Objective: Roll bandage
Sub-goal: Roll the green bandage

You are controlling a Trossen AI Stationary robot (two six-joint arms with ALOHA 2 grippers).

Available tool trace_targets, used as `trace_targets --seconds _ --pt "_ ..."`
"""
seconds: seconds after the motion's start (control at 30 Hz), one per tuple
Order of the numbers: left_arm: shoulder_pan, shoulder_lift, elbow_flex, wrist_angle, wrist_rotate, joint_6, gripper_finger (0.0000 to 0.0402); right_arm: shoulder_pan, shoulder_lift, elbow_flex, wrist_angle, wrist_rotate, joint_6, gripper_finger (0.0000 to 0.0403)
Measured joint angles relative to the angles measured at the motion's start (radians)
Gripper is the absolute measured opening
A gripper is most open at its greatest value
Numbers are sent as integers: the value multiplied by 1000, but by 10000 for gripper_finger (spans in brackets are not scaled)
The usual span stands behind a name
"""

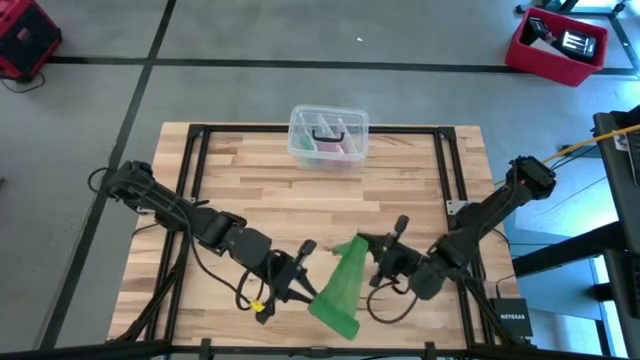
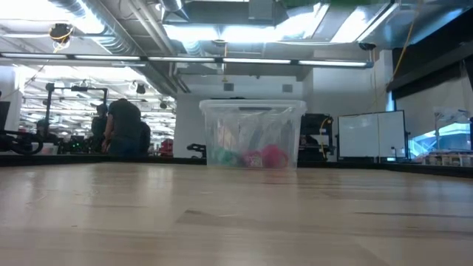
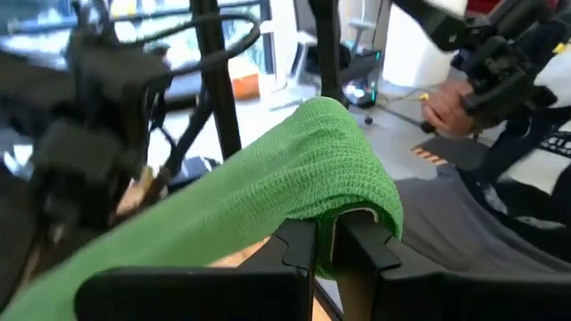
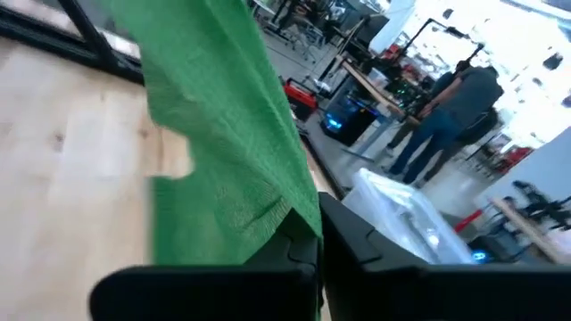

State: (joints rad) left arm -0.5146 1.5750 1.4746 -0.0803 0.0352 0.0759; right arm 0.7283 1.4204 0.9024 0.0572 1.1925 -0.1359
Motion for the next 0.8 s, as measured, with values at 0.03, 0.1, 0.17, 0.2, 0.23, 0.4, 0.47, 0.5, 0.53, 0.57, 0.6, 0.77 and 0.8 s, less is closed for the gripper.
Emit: trace_targets --seconds 0.03,0.1,0.17,0.2,0.23,0.4,0.47,0.5,0.53,0.57,0.6,0.77,0.8 --pt "0 5 0 27 5 17 17 -15 0 0 -1 -1 -12 5" --pt "-5 7 0 73 8 50 17 -36 0 0 -12 -34 0 6" --pt "-10 3 0 106 -8 77 17 -46 0 0 -26 -112 40 4" --pt "-12 -1 0 111 -42 85 17 -50 6 0 -26 -142 65 3" --pt "-14 -8 0 119 -91 86 17 -49 9 0 -26 -166 96 4" --pt "-18 -45 1 120 -416 65 17 -49 9 -1 32 -229 295 23" --pt "-12 -52 1 101 -477 68 17 -49 8 8 54 -242 322 38" --pt "-9 -54 1 96 -490 72 17 -48 8 18 56 -243 324 48" --pt "-8 -55 1 93 -497 77 17 -47 8 30 57 -243 324 60" --pt "-7 -55 1 88 -504 82 17 -47 8 44 57 -243 323 73" --pt "-8 -55 1 87 -507 85 17 -47 8 61 52 -243 322 89" --pt "-12 -54 1 60 -504 88 17 -34 -12 174 -82 -274 312 171" --pt "-12 -53 1 59 -505 88 17 -34 -20 204 -147 -281 315 186"
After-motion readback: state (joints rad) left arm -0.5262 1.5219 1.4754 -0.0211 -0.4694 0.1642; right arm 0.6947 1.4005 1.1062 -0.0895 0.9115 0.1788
